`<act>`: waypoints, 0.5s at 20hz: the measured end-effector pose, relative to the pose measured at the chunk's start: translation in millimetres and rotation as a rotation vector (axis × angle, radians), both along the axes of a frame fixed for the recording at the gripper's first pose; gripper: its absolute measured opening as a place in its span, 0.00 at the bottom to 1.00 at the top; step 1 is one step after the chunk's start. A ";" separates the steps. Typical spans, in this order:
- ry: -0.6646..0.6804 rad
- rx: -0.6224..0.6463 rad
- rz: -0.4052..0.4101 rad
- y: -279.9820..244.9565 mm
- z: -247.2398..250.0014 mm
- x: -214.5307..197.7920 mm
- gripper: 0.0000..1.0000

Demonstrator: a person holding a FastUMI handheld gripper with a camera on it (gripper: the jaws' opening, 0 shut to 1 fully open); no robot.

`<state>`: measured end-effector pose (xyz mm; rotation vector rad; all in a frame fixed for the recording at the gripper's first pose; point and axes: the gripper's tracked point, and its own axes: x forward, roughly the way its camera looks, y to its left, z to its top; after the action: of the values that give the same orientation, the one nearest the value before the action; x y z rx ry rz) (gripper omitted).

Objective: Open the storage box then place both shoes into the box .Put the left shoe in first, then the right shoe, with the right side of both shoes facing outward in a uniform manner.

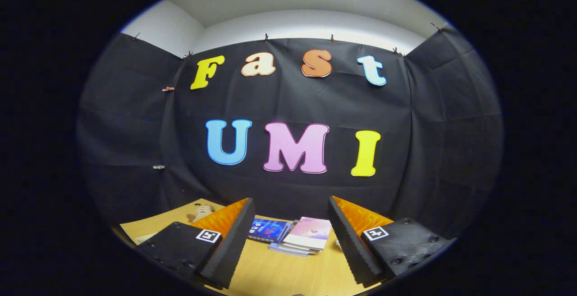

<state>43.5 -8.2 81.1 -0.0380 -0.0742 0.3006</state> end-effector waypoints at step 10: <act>0.123 0.078 -0.045 11.7 -43.9 -2.0 0.98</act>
<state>41.5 3.5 37.2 0.0563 0.0373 0.2545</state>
